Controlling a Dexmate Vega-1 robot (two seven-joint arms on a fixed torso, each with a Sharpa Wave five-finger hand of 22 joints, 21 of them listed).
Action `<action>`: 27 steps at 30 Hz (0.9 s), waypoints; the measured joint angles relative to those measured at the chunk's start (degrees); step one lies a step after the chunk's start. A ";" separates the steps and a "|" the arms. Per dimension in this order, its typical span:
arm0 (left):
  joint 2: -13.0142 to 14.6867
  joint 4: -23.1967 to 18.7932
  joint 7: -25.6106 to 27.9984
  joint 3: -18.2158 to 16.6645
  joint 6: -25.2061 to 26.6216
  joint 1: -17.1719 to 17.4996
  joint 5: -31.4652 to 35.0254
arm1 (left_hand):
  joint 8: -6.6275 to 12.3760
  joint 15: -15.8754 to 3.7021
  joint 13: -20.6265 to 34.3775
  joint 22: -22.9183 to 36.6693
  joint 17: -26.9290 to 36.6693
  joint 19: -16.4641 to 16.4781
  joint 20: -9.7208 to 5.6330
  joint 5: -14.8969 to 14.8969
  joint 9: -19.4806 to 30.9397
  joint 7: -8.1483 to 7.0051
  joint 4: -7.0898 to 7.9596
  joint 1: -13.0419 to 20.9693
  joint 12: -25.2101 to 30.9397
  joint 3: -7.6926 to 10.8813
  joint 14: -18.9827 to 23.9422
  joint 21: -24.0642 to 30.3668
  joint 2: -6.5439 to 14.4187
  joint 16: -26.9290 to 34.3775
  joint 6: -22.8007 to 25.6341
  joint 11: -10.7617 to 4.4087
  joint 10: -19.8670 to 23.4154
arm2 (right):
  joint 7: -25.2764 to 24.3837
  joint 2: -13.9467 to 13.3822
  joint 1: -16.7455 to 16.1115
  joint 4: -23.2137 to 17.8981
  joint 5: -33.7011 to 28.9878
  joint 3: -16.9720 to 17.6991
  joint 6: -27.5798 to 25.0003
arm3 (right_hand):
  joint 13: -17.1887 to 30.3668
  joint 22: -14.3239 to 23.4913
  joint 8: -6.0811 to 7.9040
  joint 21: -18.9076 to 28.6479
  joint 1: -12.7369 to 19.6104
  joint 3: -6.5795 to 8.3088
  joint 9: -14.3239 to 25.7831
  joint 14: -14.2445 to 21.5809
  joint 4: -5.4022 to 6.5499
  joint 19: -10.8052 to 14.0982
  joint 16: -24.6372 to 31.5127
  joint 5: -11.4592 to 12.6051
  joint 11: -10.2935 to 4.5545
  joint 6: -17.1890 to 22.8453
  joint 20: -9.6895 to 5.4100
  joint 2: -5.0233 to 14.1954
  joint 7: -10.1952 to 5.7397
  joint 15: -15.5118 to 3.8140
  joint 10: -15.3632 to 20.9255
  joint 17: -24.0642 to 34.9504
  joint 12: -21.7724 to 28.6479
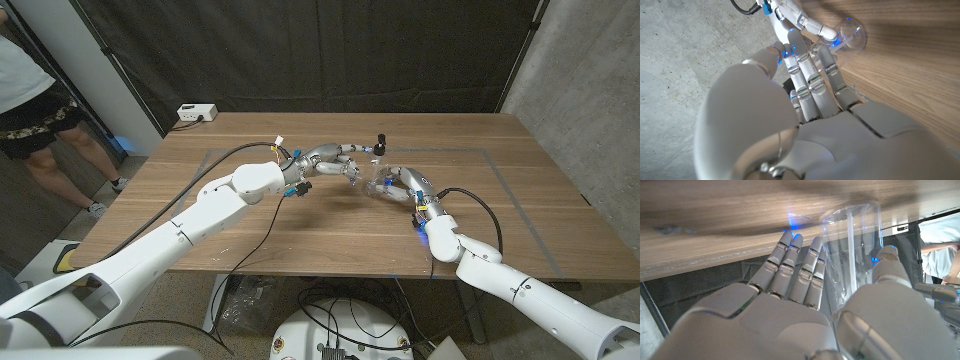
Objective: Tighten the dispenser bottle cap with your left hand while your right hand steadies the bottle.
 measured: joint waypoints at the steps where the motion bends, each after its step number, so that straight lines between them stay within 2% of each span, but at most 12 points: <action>1: 0.00 0.00 0.00 0.00 0.00 0.00 0.02 | 0.00 0.00 0.00 0.00 0.05 0.00 0.00 0.00 0.00 0.00 0.00 0.00 0.00 0.00 0.00 0.00 0.00 0.00 0.00 0.00 0.00 | 0.00 -0.02 0.00 0.00 0.00 -0.01 0.00 | 0.00 0.00 0.00 0.00 0.00 0.00 0.00 0.00 0.00 0.00 0.00 0.00 0.00 0.00 0.00 0.00 0.00 0.00 0.00 0.00 0.00; 6: -0.11 0.01 0.04 0.01 -0.01 0.02 0.23 | 0.00 0.00 0.00 0.00 0.13 0.00 0.00 -0.01 0.00 0.00 0.00 0.00 0.01 0.00 0.00 0.00 0.00 0.00 0.00 0.00 0.00 | 0.13 -0.10 0.00 0.01 0.01 -0.10 -0.01 | -0.04 0.00 -0.02 0.00 0.00 0.00 -0.01 0.00 0.00 0.00 0.00 0.01 0.00 -0.10 0.00 0.00 -0.10 0.00 0.00 0.00 -0.09; 12: -1.30 1.95 -0.47 0.90 0.42 -1.25 0.48 | 0.00 0.00 0.00 0.00 0.13 0.00 0.00 -0.02 0.00 0.00 0.00 -0.01 0.19 0.00 0.00 0.00 -0.01 0.00 0.00 0.00 0.00 | 0.17 -0.25 -0.10 -0.09 -0.03 -0.12 -0.01 | -0.04 0.00 -0.19 0.21 0.01 0.00 -0.05 0.42 0.00 0.00 0.00 -0.01 0.00 -0.05 0.00 -0.01 -0.05 0.19 0.00 0.00 -0.23; 17: -2.23 3.63 -1.30 1.69 0.50 -2.39 0.76 | 0.00 0.00 0.00 0.00 0.12 -0.31 0.32 -0.02 0.01 0.00 0.00 -0.01 0.19 0.00 0.00 0.00 -0.01 0.00 0.00 0.00 0.00 | 0.16 -0.40 -0.36 -0.36 -0.03 -0.08 -0.08 | 0.03 0.00 -0.15 0.45 0.01 -0.06 -0.05 1.87 0.06 0.34 0.45 -0.03 0.00 -0.04 0.31 -0.01 -0.04 -0.43 0.00 0.15 -0.23; 20: -2.93 4.97 -2.01 2.30 0.50 -3.33 0.96 | 0.00 0.00 0.00 0.00 0.13 -0.32 0.32 -0.02 0.01 0.00 0.00 -0.01 0.19 0.00 0.00 0.00 -0.01 0.00 0.00 0.00 0.00 | 0.12 -0.48 -0.57 -0.56 -0.04 0.05 -0.15 | 0.06 0.00 0.03 0.87 0.02 0.02 -0.05 2.47 -0.02 0.63 0.45 -0.09 0.08 -0.03 0.00 -0.02 -0.03 -0.42 0.09 0.14 -0.23; 26: -3.35 5.78 -2.82 2.67 0.21 -3.99 1.22 | 0.00 0.00 0.00 0.00 0.12 -0.31 0.31 -0.03 0.02 0.00 0.00 -0.02 0.24 0.00 0.00 0.00 -0.02 0.00 0.00 0.00 0.00 | -0.04 -0.58 -0.76 -0.79 -0.03 0.18 -0.35 | 0.12 0.00 0.03 0.87 0.03 0.10 -0.04 2.47 -0.10 0.63 0.45 -0.10 0.08 0.04 0.01 -0.03 0.04 -0.42 0.14 0.14 -0.23; 27: -3.35 5.78 -2.84 2.67 0.18 -3.99 1.23 | 0.00 0.00 0.00 0.00 0.13 -0.31 0.31 -0.03 0.02 0.00 0.00 -0.02 0.24 0.00 0.00 0.00 -0.02 0.00 0.00 0.00 0.00 | -0.04 -0.58 -0.76 -0.80 -0.03 0.19 -0.35 | 0.12 0.00 0.03 0.87 0.08 0.60 -0.04 2.47 0.40 0.63 0.45 -0.13 0.01 0.04 0.01 -0.08 0.04 -0.42 0.37 0.14 -0.23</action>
